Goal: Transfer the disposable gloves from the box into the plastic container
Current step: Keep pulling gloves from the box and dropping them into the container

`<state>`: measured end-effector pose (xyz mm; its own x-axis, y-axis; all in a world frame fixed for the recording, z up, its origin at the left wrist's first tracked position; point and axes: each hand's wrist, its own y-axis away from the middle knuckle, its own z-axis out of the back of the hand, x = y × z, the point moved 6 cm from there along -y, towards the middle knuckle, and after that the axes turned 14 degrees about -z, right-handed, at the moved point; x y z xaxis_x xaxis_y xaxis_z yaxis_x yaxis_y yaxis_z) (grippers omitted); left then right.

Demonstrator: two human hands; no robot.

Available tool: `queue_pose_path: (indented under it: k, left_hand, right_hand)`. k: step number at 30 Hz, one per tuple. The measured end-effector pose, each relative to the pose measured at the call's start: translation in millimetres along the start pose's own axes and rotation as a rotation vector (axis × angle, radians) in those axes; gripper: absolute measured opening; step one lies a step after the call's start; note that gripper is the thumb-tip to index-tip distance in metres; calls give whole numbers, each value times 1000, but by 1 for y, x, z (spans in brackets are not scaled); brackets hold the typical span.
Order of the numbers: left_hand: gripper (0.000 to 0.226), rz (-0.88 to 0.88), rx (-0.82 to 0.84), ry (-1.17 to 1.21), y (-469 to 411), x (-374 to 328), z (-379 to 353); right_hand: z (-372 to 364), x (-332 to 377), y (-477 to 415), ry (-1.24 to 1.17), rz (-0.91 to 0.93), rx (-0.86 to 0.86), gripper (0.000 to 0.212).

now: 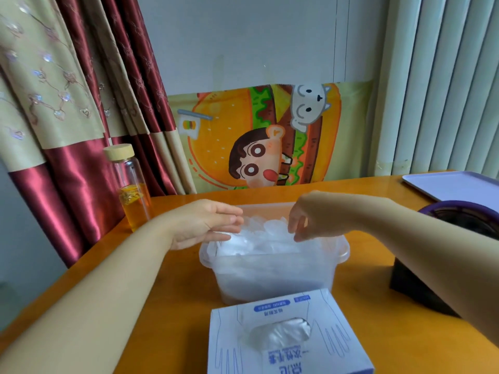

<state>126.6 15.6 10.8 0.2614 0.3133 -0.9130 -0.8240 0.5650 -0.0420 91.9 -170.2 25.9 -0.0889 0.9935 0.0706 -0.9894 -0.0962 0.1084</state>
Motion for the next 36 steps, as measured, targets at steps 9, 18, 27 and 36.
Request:
queue_pose_path:
  k: [9,18,27,36]
  left_hand:
    - [24,-6,328,-421,67,7,-57]
    - [82,-11,549,-784,83,38,-99]
    - [85,-9,552,-811,82,36,-100]
    - [89,-72,497,-786,87,33,-102]
  right_hand:
    - [-47,48,83,38,242,91,25]
    - [-66,56,79,-10,235,-165,12]
    - [-6,46,82,-257,200,-484,17]
    - [19,31,85,-433,80,-627,20]
